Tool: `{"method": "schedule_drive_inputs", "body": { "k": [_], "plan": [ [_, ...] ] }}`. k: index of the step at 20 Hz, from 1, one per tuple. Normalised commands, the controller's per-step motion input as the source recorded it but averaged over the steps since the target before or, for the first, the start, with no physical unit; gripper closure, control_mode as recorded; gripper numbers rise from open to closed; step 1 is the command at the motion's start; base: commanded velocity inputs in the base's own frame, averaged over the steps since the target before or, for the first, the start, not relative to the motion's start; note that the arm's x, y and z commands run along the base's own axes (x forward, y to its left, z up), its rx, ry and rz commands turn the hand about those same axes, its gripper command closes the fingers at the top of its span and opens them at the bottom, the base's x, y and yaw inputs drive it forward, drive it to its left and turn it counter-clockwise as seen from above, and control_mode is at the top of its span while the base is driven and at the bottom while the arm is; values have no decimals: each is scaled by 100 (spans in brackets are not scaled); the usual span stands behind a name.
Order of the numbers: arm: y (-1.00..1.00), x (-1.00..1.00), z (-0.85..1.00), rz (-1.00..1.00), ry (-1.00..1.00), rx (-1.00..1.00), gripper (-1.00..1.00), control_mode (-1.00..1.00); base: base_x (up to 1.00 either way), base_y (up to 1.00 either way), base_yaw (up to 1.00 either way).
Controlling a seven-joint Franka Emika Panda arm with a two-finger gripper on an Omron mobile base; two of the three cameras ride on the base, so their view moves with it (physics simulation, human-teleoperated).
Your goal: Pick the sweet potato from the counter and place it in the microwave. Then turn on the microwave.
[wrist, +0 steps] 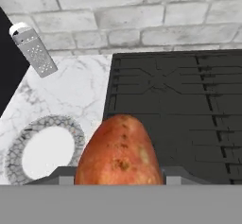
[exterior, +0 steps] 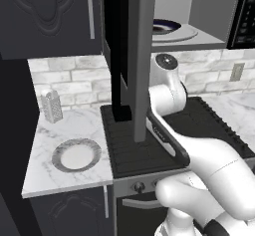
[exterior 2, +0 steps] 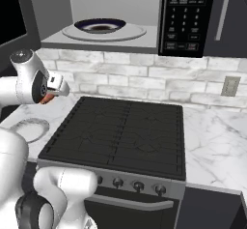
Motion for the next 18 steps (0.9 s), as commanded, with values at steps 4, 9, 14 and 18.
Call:
{"method": "schedule_drive_inputs", "body": {
  "k": [4,9,14,18],
  "plan": [
    [-72,-47,32,0,0,-13,100,-100,0,0,0],
    [-64,-42,29,0,0,-6,100,-100,0,0,0],
    [-58,-48,52,0,0,-3,100,-100,0,0,0],
    [-30,-38,72,0,-4,-1,100,-100,0,0,0]
  ]
}}
